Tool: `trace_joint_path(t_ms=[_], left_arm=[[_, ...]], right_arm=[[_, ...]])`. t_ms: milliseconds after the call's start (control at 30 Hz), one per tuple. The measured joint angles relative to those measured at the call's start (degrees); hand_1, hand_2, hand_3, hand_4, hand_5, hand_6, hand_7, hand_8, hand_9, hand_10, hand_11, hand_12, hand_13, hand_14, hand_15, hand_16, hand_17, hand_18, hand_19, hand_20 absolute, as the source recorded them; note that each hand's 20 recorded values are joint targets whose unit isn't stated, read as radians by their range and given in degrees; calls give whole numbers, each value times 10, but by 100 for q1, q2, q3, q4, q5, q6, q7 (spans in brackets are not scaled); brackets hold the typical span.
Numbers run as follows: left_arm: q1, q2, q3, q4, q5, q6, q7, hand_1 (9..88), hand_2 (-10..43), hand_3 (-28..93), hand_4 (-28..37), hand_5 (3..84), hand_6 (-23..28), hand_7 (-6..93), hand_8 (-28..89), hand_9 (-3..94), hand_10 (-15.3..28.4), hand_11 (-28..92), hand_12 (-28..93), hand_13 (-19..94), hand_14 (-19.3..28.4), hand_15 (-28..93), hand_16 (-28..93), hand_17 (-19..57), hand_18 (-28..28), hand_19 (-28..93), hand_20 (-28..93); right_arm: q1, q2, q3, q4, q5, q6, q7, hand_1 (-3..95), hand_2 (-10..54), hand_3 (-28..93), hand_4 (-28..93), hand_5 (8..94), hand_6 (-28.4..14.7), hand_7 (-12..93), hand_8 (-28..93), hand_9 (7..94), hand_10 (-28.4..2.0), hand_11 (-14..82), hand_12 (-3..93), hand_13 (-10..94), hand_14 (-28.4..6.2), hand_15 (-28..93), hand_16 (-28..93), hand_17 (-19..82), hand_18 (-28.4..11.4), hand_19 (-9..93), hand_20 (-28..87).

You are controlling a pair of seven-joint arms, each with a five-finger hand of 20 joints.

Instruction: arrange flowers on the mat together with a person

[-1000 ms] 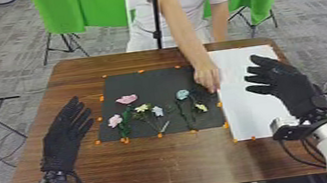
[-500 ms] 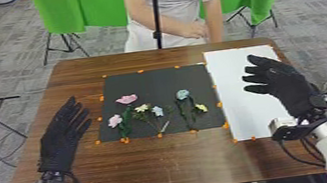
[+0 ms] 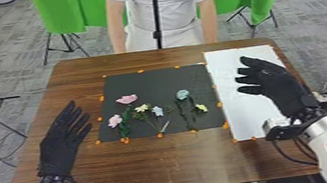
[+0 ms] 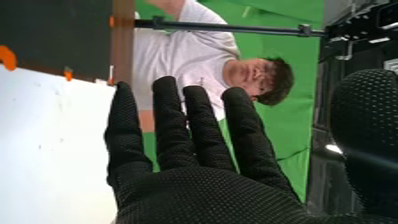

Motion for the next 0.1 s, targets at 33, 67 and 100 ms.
trace_joint_path(t_ms=[33, 67, 100], left_arm=[[-4, 1, -1, -8, 2, 1, 0, 249, -30, 720, -280, 279, 29, 184, -100, 212, 107, 143, 174, 167, 129, 170, 49, -107, 206, 384, 99], [-4, 3, -5, -18, 2, 5, 0, 249, -29, 720, -280, 279, 29, 184, -100, 212, 107, 143, 174, 167, 129, 170, 49, -107, 206, 384, 99], [1, 5, -13, -33, 2, 15, 2, 249, -30, 720, -281, 279, 29, 184, -100, 212, 107, 144, 175, 168, 129, 170, 49, -107, 206, 384, 99]], right_arm=[[27, 7, -14, 0, -4, -12, 11, 165, -9, 827, -237, 309, -56, 141, -81, 313, -151, 96, 224, 261, -129, 207, 269, 43, -224, 445, 264], [53, 17, -25, -1, -5, -26, 22, 165, -9, 827, -237, 310, -56, 141, -81, 313, -152, 95, 223, 261, -129, 207, 269, 43, -224, 446, 264], [80, 29, -34, -3, -5, -39, 39, 165, -8, 826, -237, 310, -56, 141, -81, 313, -152, 96, 224, 261, -129, 207, 269, 43, -224, 446, 264]])
